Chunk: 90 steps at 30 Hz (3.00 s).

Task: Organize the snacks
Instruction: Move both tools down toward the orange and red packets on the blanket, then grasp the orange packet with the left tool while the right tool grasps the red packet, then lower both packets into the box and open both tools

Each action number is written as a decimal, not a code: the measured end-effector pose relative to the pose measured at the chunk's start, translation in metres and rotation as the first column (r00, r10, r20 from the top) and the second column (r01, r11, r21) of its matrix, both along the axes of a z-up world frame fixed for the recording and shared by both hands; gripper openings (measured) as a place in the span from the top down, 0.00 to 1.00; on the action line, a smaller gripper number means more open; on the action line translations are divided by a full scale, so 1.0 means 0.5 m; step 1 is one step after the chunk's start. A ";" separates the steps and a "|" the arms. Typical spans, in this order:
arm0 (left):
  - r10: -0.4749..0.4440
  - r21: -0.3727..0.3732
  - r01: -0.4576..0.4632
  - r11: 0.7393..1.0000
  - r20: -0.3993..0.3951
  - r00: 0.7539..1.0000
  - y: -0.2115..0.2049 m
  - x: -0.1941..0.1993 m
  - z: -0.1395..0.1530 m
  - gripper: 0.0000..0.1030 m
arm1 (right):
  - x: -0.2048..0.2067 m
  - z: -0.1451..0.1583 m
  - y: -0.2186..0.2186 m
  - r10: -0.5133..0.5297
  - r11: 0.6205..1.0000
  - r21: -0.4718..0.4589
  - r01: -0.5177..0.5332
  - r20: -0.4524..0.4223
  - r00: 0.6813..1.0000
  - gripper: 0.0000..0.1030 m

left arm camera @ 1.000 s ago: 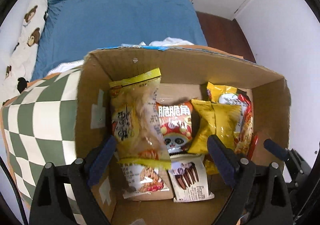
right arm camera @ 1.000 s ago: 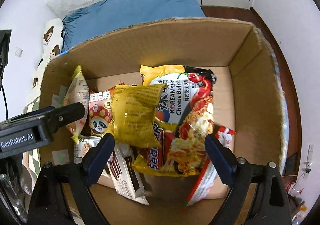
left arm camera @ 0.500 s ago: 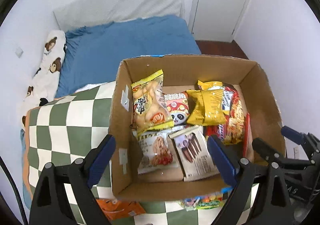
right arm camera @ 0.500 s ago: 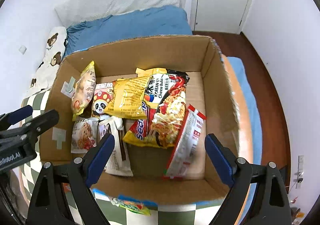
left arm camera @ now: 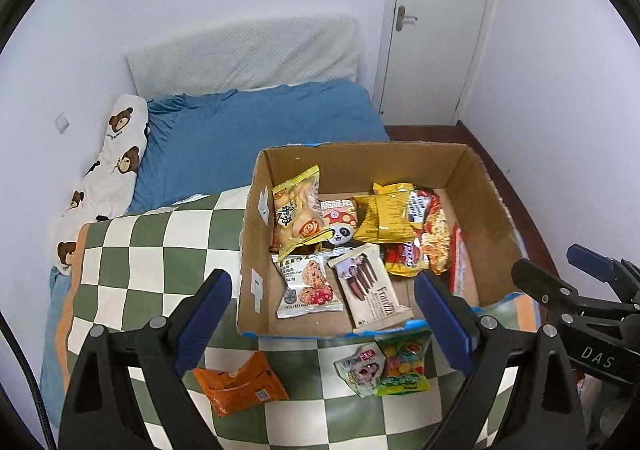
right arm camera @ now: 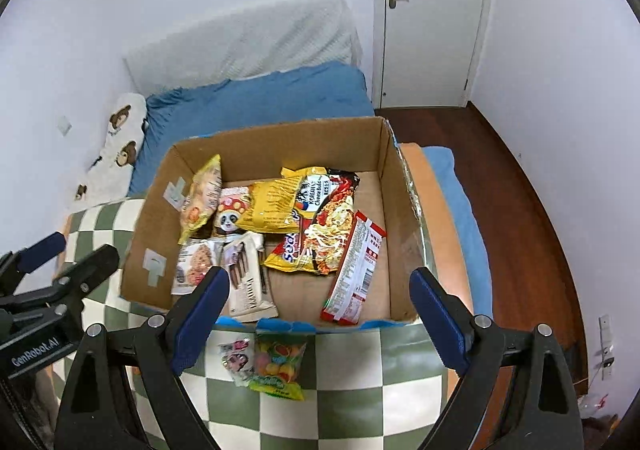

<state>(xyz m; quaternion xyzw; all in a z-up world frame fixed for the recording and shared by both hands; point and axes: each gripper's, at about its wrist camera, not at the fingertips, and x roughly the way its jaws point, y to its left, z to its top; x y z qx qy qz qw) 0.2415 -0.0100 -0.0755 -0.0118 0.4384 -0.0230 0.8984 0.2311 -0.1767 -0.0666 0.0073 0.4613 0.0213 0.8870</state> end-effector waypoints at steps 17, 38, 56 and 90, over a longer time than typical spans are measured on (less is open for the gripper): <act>0.100 0.005 -0.100 0.995 -0.102 0.990 0.078 -0.138 -0.072 0.09 | -0.132 -0.027 0.045 0.071 0.988 0.144 -0.056 -0.104 0.992 0.07; 0.168 0.137 -0.119 0.983 -0.442 0.881 0.227 -0.184 -0.348 0.09 | -0.338 -0.509 0.314 0.344 0.925 0.094 -0.367 -0.617 0.708 0.65; -0.133 0.073 0.220 0.973 -0.598 0.790 0.113 -0.045 -0.459 0.39 | -0.188 -0.447 0.104 0.129 0.982 0.188 -0.019 -0.591 0.796 0.66; -0.159 -0.410 -0.007 0.912 -0.369 0.915 0.001 0.093 -0.080 0.56 | -0.046 -0.104 0.014 0.144 0.964 0.257 -0.072 -0.276 0.950 0.67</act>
